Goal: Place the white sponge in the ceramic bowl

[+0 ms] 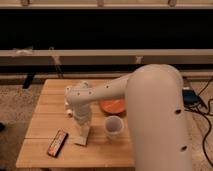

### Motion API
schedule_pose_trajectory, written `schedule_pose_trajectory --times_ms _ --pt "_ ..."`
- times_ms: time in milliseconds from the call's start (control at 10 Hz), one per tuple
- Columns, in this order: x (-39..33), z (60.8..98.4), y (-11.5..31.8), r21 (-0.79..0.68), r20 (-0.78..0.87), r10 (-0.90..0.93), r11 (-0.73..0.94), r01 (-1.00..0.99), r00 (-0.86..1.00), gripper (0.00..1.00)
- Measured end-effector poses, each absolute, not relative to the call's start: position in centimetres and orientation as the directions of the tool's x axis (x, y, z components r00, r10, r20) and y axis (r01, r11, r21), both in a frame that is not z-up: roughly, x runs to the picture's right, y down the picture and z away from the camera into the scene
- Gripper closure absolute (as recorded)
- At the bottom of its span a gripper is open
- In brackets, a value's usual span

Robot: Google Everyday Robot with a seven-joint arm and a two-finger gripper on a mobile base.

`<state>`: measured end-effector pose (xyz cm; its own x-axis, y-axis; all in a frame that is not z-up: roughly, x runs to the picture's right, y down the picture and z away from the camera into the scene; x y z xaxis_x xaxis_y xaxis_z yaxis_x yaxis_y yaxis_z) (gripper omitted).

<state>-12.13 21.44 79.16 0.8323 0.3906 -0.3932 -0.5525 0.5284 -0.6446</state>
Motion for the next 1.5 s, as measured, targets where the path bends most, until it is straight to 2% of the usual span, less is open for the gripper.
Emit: schedule_pose_trajectory --times_ms 400,500,800,1300,1400,1500 --pt "-12.0 75.0 16.6 -0.662 -0.291 0.443 0.547 -0.513 0.848 1.00" --pt "-11.5 74.6 14.3 -0.658 -0.262 0.472 0.550 -0.513 0.842 1.00" --pt "-9.9 75.3 9.8 -0.638 -0.242 0.513 0.555 -0.533 0.824 1.00" --pt "-4.2 80.4 0.2 -0.570 -0.271 0.592 0.537 -0.622 0.759 0.99" --pt "-2.4 81.5 -0.9 -0.557 -0.288 0.603 0.526 -0.643 0.744 0.93" --pt "-0.1 82.6 -1.5 -0.546 -0.308 0.616 0.510 -0.665 0.725 0.81"
